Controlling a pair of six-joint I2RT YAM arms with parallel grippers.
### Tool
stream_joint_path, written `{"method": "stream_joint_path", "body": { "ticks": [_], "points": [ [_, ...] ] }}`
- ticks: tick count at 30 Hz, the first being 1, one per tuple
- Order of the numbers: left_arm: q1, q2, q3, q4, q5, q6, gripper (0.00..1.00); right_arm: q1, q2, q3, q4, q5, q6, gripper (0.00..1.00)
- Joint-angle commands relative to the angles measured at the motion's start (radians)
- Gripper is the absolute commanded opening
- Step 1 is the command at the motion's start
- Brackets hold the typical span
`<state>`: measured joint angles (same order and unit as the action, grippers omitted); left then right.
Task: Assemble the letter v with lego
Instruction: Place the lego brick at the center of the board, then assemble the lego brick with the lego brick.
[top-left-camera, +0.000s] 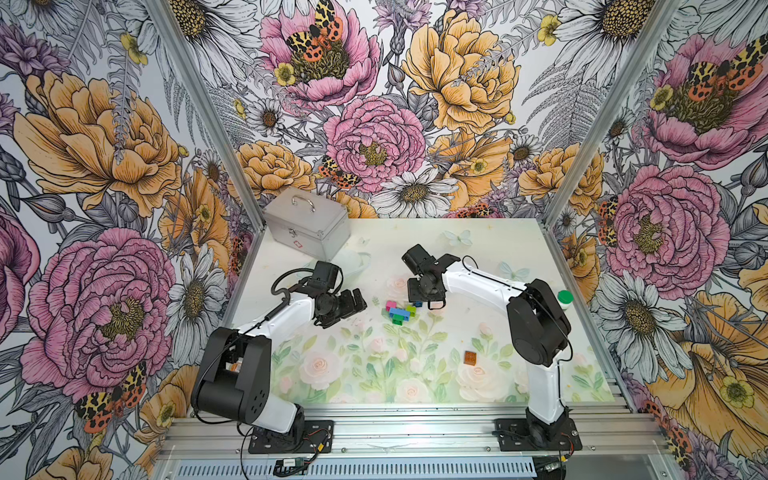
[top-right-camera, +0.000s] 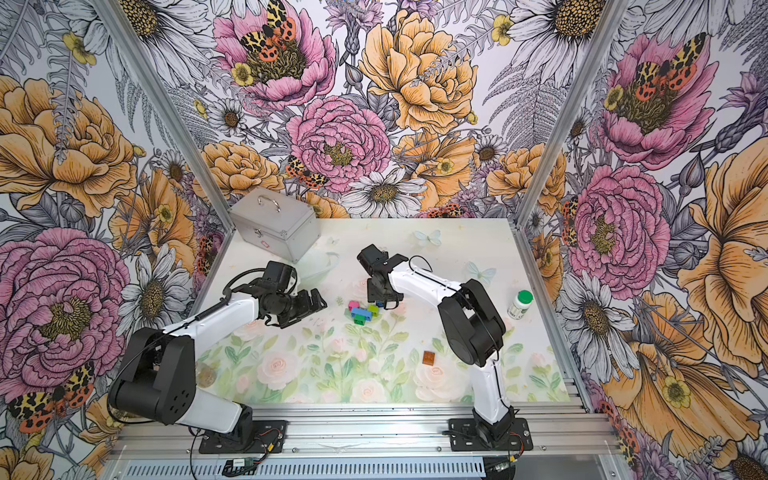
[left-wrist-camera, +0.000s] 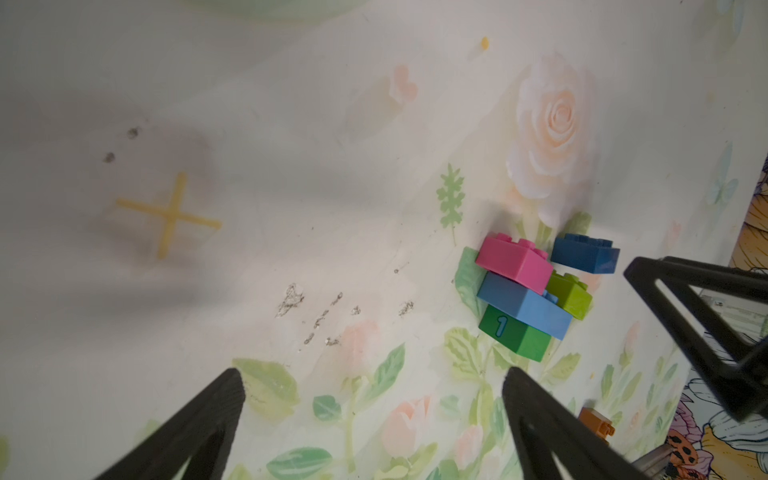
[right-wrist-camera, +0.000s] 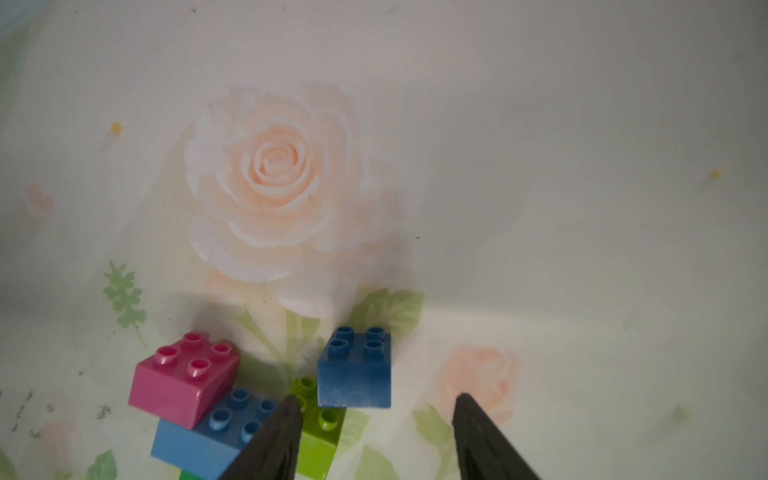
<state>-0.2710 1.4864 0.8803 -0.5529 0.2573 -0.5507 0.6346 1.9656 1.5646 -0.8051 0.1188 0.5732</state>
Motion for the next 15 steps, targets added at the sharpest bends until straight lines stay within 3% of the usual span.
{"method": "stream_joint_path", "body": {
  "ticks": [1, 4, 6, 11, 15],
  "points": [
    [-0.037, 0.007, -0.017, -0.002, -0.028, 0.008, 0.99, -0.026, -0.117, -0.015, -0.003, -0.028, -0.293, 0.62],
    [-0.073, 0.02, -0.018, -0.002, -0.042, 0.003, 0.98, -0.009, -0.203, -0.13, 0.065, -0.106, -0.646, 0.65],
    [-0.092, 0.033, -0.021, -0.002, -0.055, -0.002, 0.98, 0.006, -0.254, -0.219, 0.109, -0.141, -0.858, 0.75],
    [-0.102, 0.055, -0.025, 0.0, -0.075, -0.013, 0.99, 0.018, -0.255, -0.262, 0.136, -0.173, -1.029, 0.91],
    [-0.124, 0.087, -0.01, 0.002, -0.082, -0.009, 0.96, 0.022, -0.209, -0.261, 0.153, -0.2, -1.094, 0.94]
  ]
}}
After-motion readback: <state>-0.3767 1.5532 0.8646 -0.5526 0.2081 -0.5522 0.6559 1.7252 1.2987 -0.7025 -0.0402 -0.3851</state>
